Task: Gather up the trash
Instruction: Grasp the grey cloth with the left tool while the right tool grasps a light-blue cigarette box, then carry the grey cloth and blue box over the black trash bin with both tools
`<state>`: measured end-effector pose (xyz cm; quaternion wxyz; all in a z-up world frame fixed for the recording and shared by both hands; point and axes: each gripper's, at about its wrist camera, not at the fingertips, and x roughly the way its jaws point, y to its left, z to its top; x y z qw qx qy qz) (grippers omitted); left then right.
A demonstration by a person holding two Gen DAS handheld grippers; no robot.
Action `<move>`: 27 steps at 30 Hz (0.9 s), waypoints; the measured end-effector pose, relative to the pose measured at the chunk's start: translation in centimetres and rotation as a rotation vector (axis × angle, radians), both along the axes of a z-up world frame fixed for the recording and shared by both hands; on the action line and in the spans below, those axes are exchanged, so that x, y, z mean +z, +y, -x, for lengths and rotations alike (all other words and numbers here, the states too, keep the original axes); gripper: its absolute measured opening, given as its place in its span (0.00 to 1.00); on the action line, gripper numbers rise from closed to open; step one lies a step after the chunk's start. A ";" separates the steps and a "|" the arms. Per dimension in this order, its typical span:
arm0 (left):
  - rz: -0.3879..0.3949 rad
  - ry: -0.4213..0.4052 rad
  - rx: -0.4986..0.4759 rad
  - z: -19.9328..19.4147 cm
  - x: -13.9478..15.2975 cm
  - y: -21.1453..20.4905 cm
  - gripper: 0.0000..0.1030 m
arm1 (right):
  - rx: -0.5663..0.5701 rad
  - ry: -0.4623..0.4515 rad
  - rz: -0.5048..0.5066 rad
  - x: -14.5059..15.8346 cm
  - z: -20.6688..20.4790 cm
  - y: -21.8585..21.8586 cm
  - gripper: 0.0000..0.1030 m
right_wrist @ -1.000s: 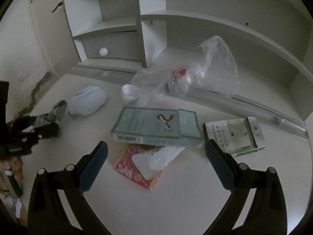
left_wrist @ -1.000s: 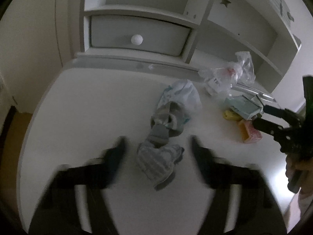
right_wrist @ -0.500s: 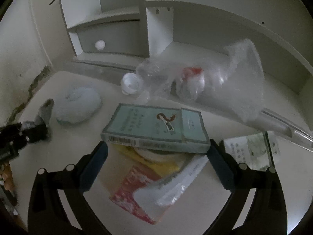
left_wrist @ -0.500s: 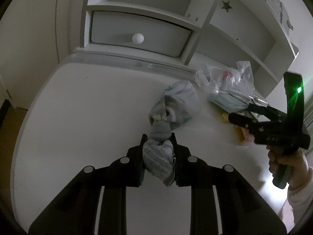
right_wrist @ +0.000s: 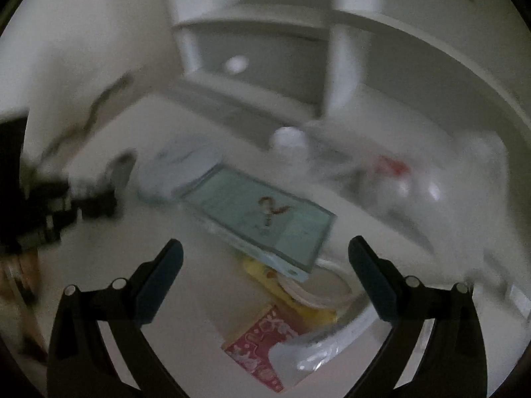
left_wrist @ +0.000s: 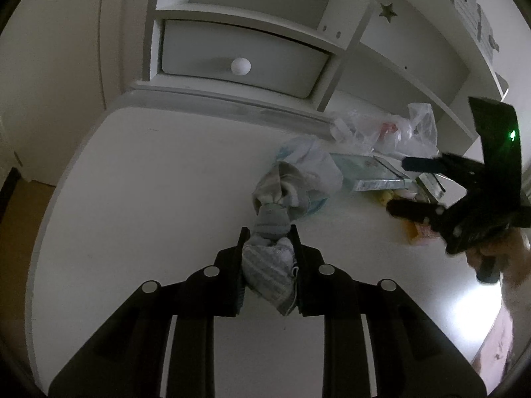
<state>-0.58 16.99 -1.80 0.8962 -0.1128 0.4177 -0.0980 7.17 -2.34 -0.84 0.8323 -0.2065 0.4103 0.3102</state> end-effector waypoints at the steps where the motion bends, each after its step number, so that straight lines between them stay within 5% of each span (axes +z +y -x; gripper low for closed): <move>1: 0.000 0.002 0.004 0.1 0.2 0.3 0.21 | 0.054 0.002 0.034 -0.1 -0.2 0.5 0.93; 6: -0.012 0.012 0.043 0.7 0.7 1.3 0.21 | 0.174 0.025 0.127 0.3 -2.7 2.6 0.90; 8: -0.017 0.015 0.059 1.0 0.8 1.5 0.21 | 0.195 0.074 0.139 0.0 -4.0 3.2 0.73; 12: -0.027 0.014 0.077 1.4 1.0 1.7 0.21 | 0.185 0.073 0.150 -0.5 -4.4 3.5 0.57; 13: -0.031 0.013 0.078 1.5 1.0 1.7 0.21 | 0.170 0.095 0.116 -0.3 -4.6 3.3 0.27; 14: -0.035 0.010 0.079 1.6 1.1 1.7 0.21 | 0.155 0.126 0.085 -0.2 -4.5 2.8 0.13; 27: -0.072 -0.067 0.036 3.5 4.9 -0.8 0.20 | 0.016 0.050 -0.057 5.4 1.1 -1.6 0.12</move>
